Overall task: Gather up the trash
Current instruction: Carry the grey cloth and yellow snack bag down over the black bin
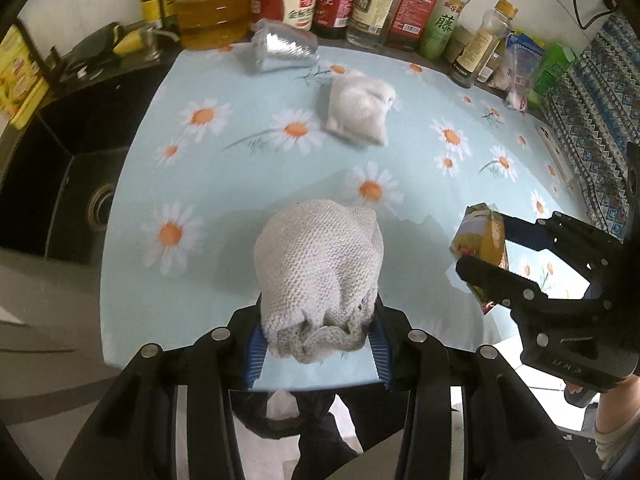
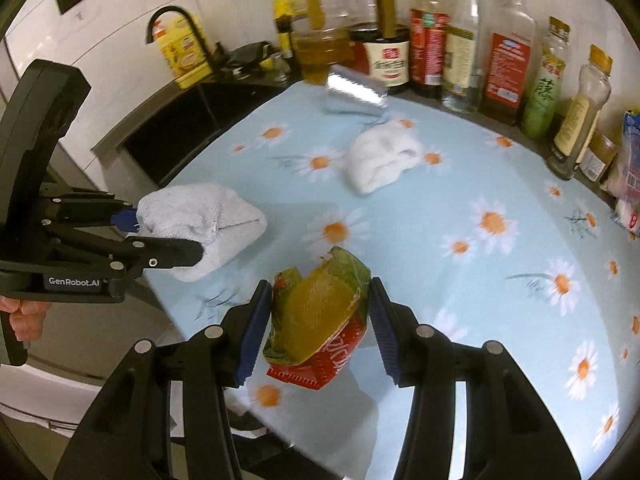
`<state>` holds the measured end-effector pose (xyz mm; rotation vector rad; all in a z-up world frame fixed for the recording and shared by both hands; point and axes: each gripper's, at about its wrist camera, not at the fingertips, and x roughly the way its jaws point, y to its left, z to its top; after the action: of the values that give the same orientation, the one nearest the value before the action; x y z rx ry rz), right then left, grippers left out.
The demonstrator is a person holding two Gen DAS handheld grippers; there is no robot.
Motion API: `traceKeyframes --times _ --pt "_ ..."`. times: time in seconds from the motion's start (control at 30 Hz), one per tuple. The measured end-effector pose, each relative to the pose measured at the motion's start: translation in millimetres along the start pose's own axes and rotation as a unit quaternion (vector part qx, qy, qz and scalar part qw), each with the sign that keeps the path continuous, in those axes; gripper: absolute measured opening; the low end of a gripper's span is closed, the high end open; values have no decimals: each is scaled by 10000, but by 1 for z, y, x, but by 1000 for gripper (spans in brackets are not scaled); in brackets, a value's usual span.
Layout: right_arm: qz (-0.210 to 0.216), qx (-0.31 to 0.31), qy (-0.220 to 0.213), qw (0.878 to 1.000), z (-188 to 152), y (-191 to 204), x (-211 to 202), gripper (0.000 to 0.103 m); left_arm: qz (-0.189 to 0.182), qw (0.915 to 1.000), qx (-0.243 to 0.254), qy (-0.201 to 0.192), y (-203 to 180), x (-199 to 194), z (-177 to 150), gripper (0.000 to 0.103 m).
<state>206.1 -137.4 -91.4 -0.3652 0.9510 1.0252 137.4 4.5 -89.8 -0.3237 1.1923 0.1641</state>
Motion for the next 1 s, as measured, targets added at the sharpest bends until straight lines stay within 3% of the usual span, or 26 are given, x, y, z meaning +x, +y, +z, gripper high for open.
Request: traceKeyframes --times 0.53,1.0 --pt "466 -507 308 9971 -25 97 21 50 32 9986 -521 108 52 -24 -90 41" --pt "736 -677 795 9918 -48 139 50 50 -116 9915 -1222 437 88 -5 -155 41"
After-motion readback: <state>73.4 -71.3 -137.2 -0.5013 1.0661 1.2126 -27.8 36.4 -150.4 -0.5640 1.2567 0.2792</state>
